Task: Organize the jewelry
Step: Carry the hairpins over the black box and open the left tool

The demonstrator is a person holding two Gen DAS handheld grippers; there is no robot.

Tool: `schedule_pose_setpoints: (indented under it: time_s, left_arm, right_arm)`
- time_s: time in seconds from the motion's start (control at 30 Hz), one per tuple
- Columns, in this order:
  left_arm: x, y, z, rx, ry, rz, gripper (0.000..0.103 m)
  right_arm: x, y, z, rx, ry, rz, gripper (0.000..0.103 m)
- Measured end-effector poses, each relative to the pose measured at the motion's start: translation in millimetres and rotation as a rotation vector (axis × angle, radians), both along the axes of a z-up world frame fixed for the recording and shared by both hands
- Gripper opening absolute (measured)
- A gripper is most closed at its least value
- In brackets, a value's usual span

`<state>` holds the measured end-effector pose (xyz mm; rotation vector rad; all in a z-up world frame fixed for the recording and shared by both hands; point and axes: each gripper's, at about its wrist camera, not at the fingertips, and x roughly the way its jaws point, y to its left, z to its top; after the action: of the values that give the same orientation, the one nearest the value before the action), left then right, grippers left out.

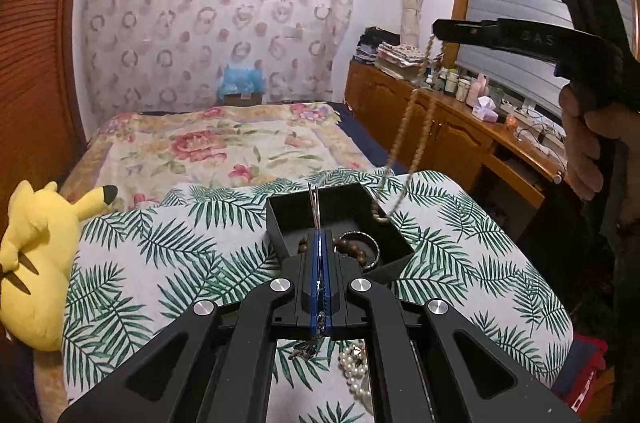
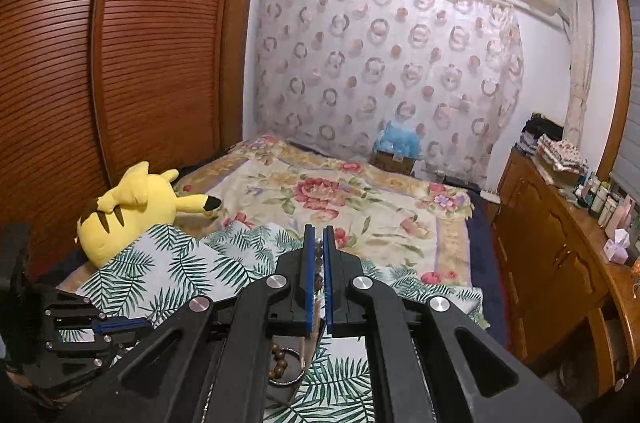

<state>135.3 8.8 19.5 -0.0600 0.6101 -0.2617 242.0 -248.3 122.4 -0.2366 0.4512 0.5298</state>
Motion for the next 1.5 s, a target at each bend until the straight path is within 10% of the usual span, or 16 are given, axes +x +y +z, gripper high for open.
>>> schedule_pose_setpoints:
  time_s: [0.53,1.5]
  left_arm:
    - [27,-10,-5,0.024,0.019,-0.002,0.001]
    - [110,-57,-48,0.189,0.134,0.047,0.001]
  right_arm:
    - [44,8,-85,0.036,0.182,-0.016,0.007]
    - [-8,-45,-147,0.011,0.218,0.005,0.013]
